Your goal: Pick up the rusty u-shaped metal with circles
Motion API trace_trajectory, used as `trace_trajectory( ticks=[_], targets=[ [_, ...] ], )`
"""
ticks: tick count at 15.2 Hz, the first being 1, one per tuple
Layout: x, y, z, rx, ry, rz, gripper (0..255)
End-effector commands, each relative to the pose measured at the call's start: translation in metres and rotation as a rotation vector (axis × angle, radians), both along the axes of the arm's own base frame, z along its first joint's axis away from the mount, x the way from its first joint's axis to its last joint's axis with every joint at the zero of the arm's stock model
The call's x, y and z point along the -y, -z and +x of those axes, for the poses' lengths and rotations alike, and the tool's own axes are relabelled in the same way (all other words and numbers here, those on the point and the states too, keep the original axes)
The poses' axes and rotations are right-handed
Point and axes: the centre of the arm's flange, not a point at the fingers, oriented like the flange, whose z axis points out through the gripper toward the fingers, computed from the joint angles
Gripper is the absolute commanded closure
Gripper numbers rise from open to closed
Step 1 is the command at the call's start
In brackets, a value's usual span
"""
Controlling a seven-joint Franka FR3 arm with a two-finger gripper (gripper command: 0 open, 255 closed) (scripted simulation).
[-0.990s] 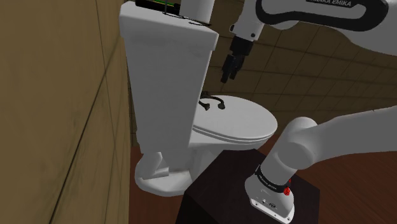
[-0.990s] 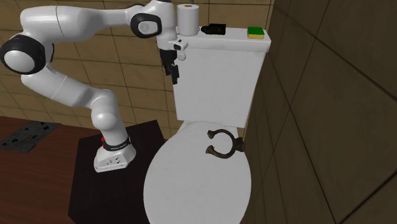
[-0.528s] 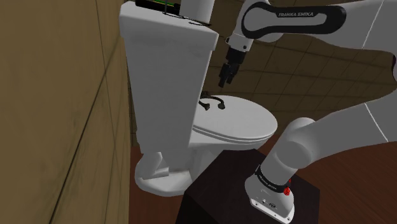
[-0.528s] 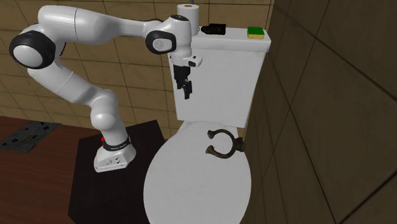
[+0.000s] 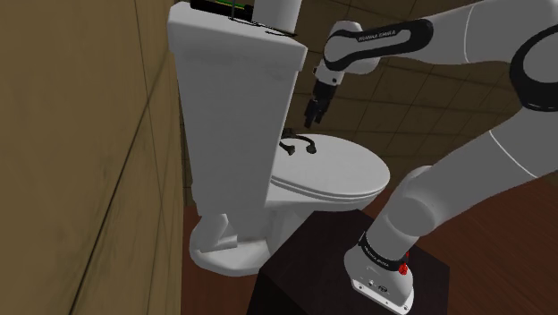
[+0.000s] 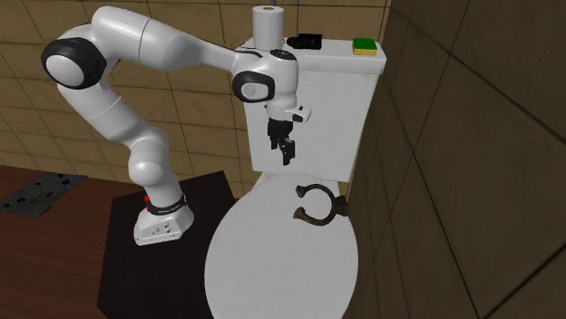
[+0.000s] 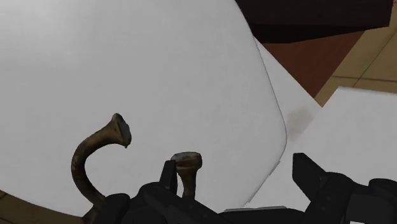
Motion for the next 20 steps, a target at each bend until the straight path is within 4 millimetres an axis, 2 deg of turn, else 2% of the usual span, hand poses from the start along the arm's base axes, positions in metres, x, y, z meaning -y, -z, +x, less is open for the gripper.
trace_trajectory(
  ticks=[1, 17, 18, 20],
  targets=[
    [0.021, 0.015, 0.011, -0.004, 0.003, -0.003, 0],
    [0.179, 0.135, 0.085, -0.039, 0.027, -0.016, 0],
    [0.186, 0.140, 0.088, -0.041, 0.028, -0.017, 0],
    [0.186, 0.151, 0.088, -0.041, 0.028, -0.017, 0]
  ],
)
